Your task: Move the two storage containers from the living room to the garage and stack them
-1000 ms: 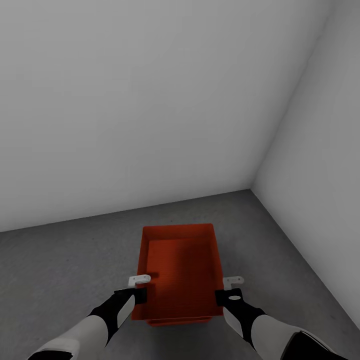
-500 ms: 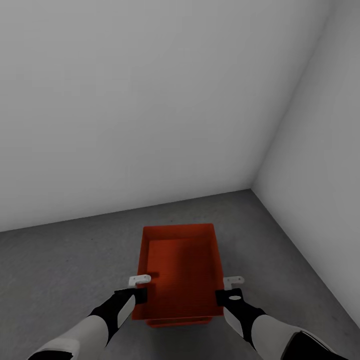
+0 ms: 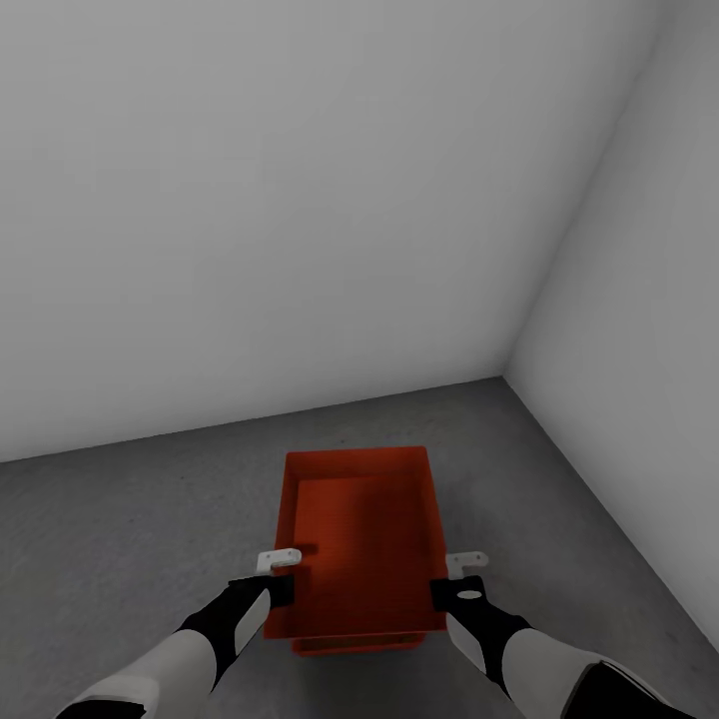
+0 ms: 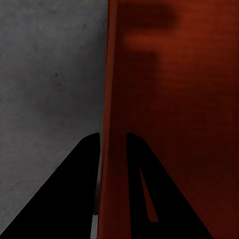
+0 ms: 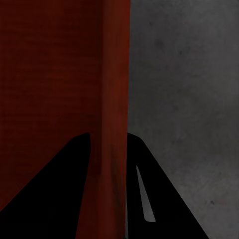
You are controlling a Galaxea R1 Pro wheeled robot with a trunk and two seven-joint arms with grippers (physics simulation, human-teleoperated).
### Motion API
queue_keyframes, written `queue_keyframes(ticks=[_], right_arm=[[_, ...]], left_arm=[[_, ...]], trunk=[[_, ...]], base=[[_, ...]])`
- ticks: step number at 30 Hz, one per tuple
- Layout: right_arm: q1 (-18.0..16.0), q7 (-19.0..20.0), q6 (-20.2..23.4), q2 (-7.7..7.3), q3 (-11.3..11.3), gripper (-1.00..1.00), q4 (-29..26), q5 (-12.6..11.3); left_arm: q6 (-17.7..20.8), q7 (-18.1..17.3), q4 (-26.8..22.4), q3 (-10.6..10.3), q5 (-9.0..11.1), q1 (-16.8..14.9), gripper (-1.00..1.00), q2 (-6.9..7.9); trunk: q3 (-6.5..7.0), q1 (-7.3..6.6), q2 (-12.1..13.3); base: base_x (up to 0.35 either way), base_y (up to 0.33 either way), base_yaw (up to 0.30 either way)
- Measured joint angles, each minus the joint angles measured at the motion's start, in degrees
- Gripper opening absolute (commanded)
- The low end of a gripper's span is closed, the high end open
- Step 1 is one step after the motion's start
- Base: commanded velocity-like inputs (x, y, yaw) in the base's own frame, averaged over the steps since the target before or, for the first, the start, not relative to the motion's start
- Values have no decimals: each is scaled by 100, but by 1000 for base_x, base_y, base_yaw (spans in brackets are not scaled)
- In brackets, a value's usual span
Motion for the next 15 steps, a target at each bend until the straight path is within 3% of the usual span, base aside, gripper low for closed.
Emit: queue_keyframes(ticks=[15], right_arm=[[0, -6, 0, 2, 4, -100, -1, -4]], left_arm=[[-1, 4, -1, -9, 16, 0, -100, 1]], trunk=[[-270, 330, -603]], base=[[0, 0, 0]])
